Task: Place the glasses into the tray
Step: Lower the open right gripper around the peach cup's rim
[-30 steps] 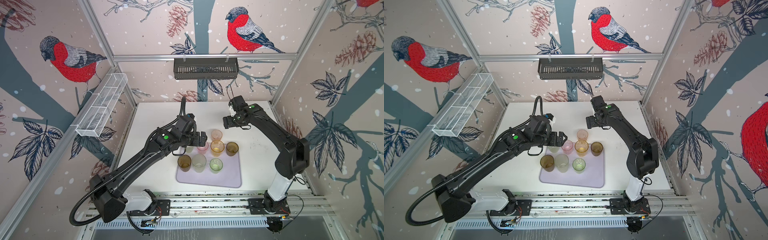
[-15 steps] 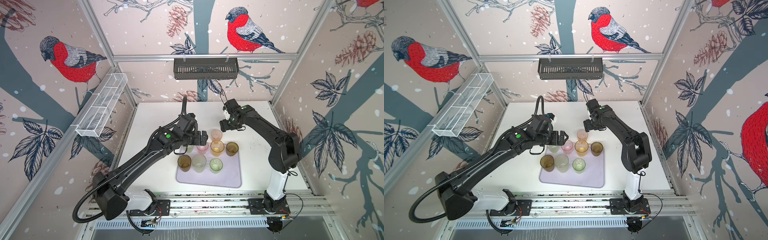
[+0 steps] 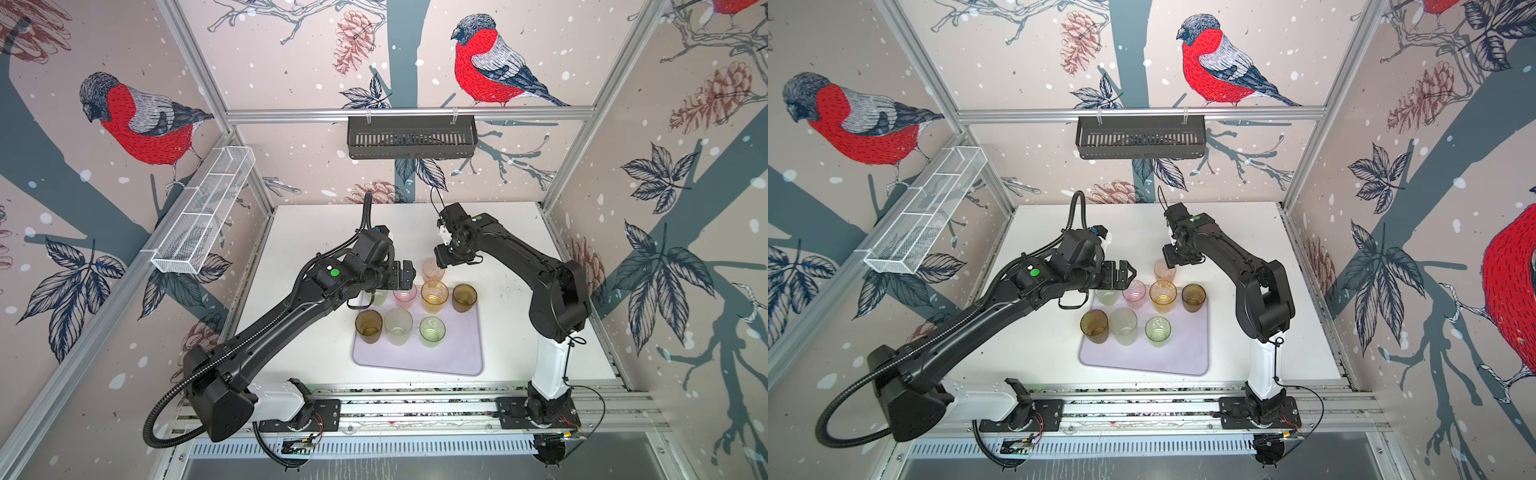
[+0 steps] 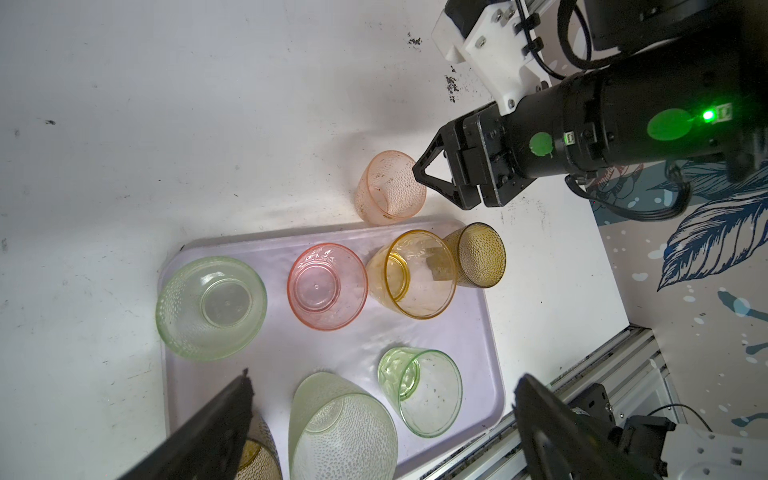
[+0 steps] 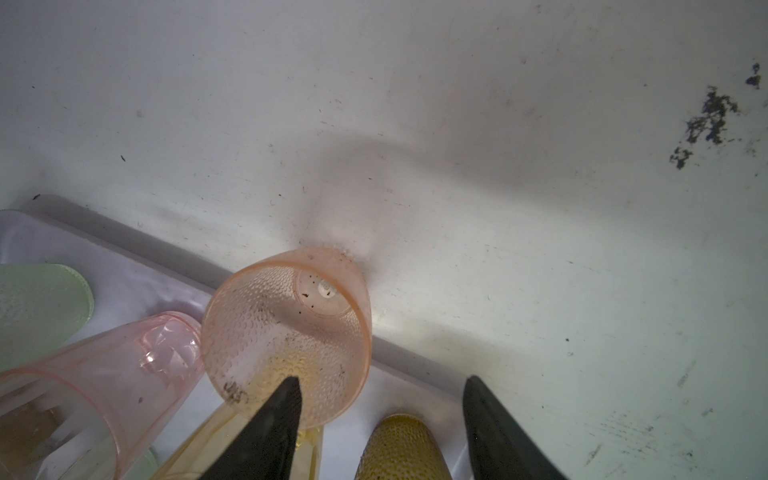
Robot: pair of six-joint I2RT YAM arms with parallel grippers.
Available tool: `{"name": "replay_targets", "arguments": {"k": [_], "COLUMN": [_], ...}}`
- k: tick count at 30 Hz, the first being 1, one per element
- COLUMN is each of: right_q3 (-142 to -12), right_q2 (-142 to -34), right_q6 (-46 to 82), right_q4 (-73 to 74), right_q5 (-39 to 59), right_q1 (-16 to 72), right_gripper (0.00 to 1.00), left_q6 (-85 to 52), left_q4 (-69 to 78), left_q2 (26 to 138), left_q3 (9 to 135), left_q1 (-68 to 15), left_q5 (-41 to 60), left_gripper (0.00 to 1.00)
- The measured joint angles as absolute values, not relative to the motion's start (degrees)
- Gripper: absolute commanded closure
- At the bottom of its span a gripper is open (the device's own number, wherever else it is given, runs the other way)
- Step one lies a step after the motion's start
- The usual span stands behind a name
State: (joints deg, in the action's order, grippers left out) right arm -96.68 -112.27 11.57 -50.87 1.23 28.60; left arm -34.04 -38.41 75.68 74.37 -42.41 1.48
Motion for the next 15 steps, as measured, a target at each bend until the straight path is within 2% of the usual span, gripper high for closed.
{"name": "replay_targets", "arguments": {"k": [15], "right_q3": [-96.7], "right_q2": [-113.8], "right_q6": [11.6], "right_q4": [-49.2], "right_q5": [1.2], "right_q1": [28.8], "right_gripper": [0.53], "left_q6": [-34.2], "left_q4": [-38.4], "left_q2": [75.7], "left_q3": [74.4], "left_q1": [-42.4], "left_q5": [1.5], "left_gripper": [0.02]}}
